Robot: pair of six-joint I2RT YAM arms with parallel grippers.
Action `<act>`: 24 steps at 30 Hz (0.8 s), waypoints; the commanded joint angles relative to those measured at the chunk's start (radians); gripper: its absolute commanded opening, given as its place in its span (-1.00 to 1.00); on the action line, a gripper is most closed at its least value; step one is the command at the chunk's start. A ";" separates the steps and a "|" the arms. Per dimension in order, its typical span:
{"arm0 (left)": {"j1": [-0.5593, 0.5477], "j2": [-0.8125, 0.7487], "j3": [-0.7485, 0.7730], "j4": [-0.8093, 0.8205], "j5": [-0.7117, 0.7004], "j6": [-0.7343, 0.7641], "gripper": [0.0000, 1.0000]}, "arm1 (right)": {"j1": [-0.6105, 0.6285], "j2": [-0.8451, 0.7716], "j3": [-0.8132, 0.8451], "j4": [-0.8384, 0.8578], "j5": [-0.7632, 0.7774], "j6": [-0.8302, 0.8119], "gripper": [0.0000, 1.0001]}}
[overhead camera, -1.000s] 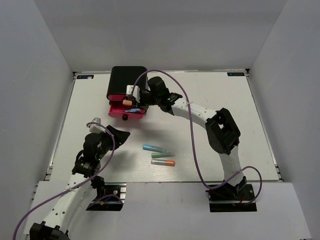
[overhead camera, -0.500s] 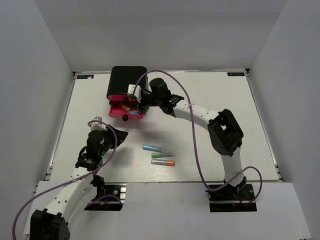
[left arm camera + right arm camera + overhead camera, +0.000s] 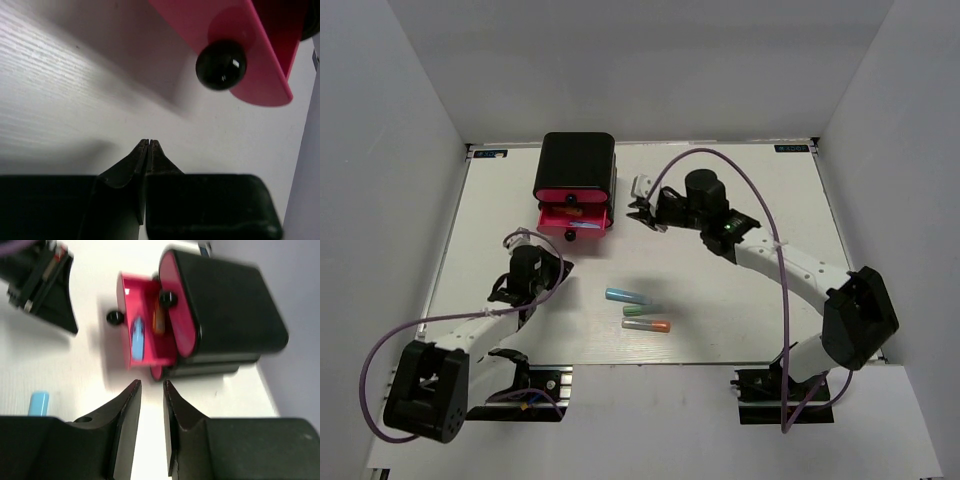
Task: Sort the stationery into containers
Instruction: Close the drawer
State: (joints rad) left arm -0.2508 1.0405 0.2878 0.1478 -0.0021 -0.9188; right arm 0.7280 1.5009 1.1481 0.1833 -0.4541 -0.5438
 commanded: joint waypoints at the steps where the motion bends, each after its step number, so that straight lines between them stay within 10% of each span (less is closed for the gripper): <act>1: 0.004 0.074 0.077 0.100 -0.062 -0.037 -0.72 | -0.038 -0.063 -0.082 -0.019 0.020 0.002 -0.40; 24: 0.004 0.417 0.384 0.141 -0.102 -0.097 -0.45 | -0.185 -0.208 -0.260 -0.070 0.018 0.019 -0.40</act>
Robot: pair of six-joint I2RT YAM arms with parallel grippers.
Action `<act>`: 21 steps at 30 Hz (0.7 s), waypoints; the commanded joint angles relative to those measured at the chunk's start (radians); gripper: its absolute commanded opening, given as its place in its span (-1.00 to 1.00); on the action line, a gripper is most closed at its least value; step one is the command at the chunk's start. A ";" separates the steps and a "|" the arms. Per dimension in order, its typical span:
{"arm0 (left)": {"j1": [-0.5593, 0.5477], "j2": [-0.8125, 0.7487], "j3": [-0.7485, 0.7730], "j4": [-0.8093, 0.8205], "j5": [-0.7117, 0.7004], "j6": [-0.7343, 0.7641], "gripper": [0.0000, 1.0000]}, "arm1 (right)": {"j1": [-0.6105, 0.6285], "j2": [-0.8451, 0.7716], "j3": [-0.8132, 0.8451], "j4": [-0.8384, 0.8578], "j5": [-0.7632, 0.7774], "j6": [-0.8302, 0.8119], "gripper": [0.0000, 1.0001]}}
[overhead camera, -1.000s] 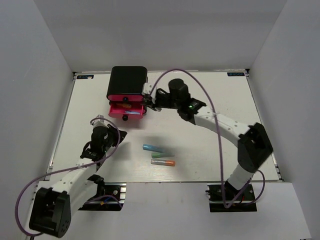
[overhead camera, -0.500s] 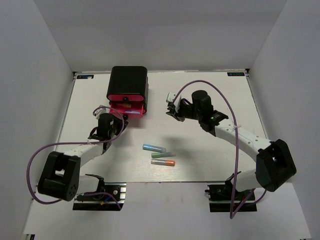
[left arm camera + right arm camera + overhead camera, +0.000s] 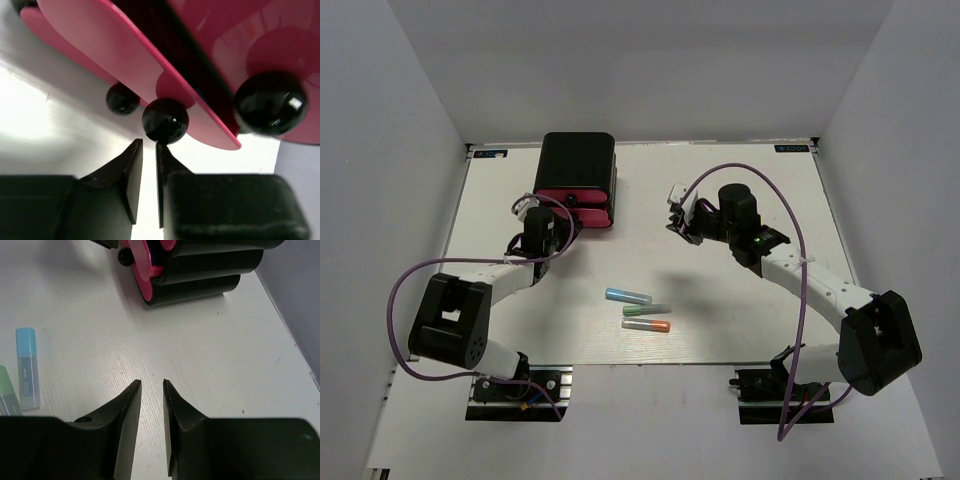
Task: Sort the stationery into containers
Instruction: Close the drawer
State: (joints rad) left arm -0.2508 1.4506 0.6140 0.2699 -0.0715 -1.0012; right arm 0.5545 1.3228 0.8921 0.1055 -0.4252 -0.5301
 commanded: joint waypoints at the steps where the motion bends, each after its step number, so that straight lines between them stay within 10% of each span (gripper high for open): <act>1: 0.004 0.020 0.058 0.018 -0.042 -0.014 -0.39 | -0.014 -0.031 -0.005 0.008 -0.010 0.005 -0.40; 12: 0.004 0.044 0.087 0.000 -0.042 -0.014 0.10 | -0.031 -0.059 -0.050 -0.004 -0.015 -0.013 -0.40; 21: 0.004 -0.004 -0.052 0.063 0.058 0.006 -0.54 | -0.038 -0.069 -0.076 0.000 -0.024 -0.008 -0.40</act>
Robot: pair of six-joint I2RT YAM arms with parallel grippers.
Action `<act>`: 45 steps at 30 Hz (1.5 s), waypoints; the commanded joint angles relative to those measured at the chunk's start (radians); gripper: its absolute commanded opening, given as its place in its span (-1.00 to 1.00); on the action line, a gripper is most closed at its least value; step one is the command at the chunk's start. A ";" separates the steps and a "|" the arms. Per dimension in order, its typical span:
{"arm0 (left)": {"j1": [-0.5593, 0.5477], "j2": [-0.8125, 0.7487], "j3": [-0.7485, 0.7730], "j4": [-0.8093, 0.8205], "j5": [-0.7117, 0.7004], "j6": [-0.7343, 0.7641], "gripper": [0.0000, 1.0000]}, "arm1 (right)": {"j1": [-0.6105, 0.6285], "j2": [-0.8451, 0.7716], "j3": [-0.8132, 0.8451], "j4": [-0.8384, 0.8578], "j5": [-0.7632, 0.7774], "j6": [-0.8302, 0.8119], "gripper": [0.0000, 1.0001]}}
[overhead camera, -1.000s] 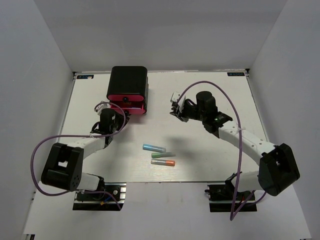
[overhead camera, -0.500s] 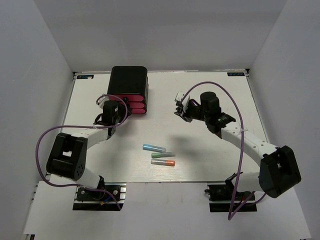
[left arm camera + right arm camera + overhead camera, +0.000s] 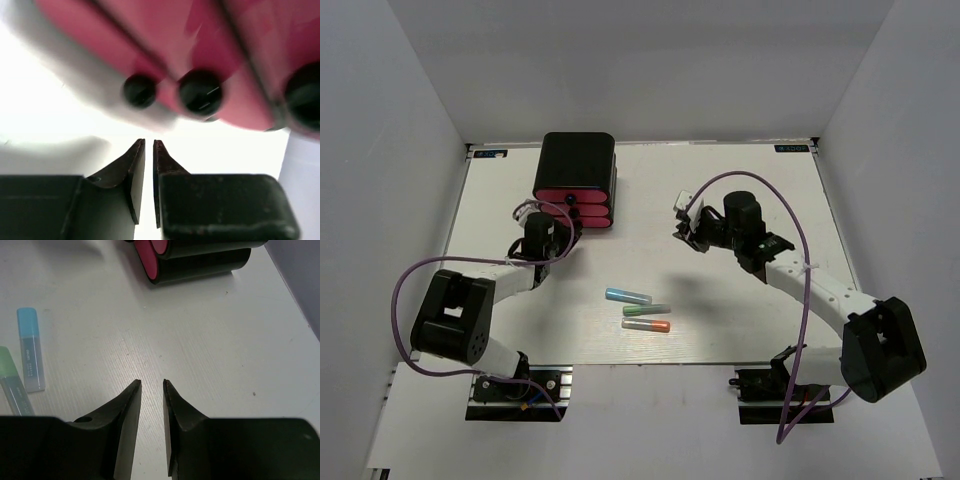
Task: Sort the stationery into containers
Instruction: Close the drawer, then open the drawer
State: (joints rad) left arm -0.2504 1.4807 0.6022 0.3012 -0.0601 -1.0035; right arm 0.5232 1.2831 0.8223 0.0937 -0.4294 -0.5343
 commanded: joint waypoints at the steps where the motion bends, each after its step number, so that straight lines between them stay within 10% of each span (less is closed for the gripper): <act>1: 0.003 -0.034 -0.051 0.045 0.046 0.008 -0.54 | -0.005 -0.030 -0.012 0.012 -0.019 -0.007 -0.40; 10: 0.013 0.067 -0.051 0.156 0.019 0.049 -0.08 | -0.012 -0.036 -0.038 0.020 -0.012 -0.013 -0.40; 35: 0.013 0.282 -0.001 0.463 -0.095 0.175 0.18 | -0.037 0.015 -0.012 0.006 -0.023 -0.041 -0.40; 39: 0.013 0.282 0.019 0.454 -0.115 0.175 0.15 | -0.040 0.015 -0.009 0.003 -0.029 -0.043 -0.40; 45: 0.013 0.282 0.005 0.444 -0.115 0.175 -0.44 | -0.042 0.009 -0.017 -0.002 -0.032 -0.041 -0.40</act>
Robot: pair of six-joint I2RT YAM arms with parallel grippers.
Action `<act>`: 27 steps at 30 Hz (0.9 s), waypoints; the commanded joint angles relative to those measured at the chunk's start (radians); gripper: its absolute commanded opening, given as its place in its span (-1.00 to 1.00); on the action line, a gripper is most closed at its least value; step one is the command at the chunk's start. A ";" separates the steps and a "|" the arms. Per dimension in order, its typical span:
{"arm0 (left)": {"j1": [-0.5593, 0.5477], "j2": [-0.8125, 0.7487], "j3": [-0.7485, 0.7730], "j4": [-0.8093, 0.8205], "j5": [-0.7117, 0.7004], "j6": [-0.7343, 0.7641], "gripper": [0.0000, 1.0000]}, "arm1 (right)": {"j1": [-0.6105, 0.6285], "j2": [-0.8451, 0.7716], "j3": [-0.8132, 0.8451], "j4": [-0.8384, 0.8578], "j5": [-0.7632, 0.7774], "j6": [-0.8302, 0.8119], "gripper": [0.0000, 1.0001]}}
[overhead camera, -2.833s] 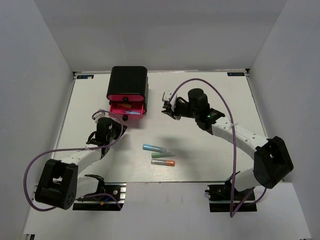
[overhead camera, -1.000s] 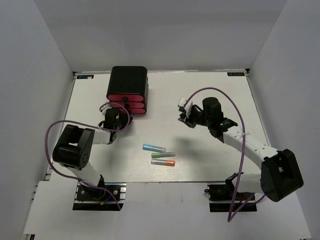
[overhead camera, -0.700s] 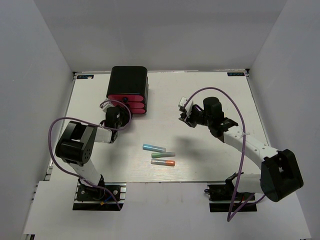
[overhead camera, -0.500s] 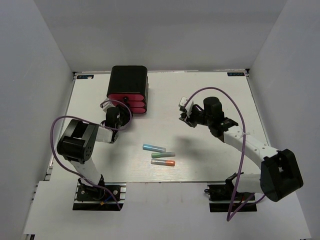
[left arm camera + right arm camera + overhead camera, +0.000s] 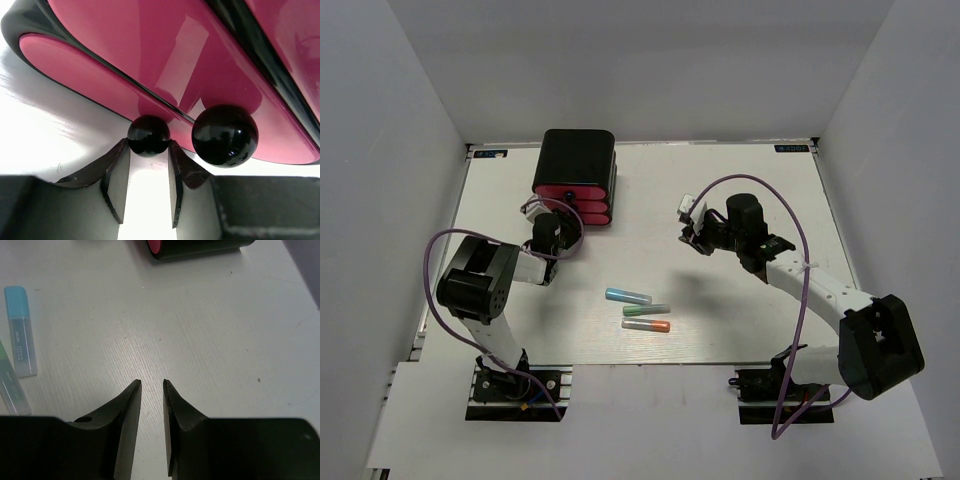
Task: Sort the stationery into containers
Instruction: Open the drawer
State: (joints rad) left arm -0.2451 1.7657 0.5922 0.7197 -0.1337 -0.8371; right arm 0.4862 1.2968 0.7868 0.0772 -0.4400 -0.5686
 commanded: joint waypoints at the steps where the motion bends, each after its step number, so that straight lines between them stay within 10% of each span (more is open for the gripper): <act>1: 0.007 -0.014 0.005 0.040 -0.041 0.009 -0.49 | -0.001 -0.008 0.019 0.016 -0.019 -0.010 -0.40; 15: -0.014 -0.279 -0.296 0.089 0.069 0.018 -0.66 | 0.002 -0.004 0.006 -0.158 -0.305 -0.218 0.08; 22: -0.014 -0.405 -0.310 -0.045 0.101 0.087 0.46 | 0.044 0.123 0.071 -0.293 -0.427 -0.297 0.14; 27: -0.014 -0.587 -0.310 -0.192 0.144 0.145 0.52 | 0.149 0.212 0.109 -0.281 -0.358 -0.258 0.14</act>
State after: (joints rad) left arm -0.2573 1.2930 0.2764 0.6266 -0.0330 -0.7509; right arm 0.5838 1.4784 0.8421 -0.1852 -0.7925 -0.8276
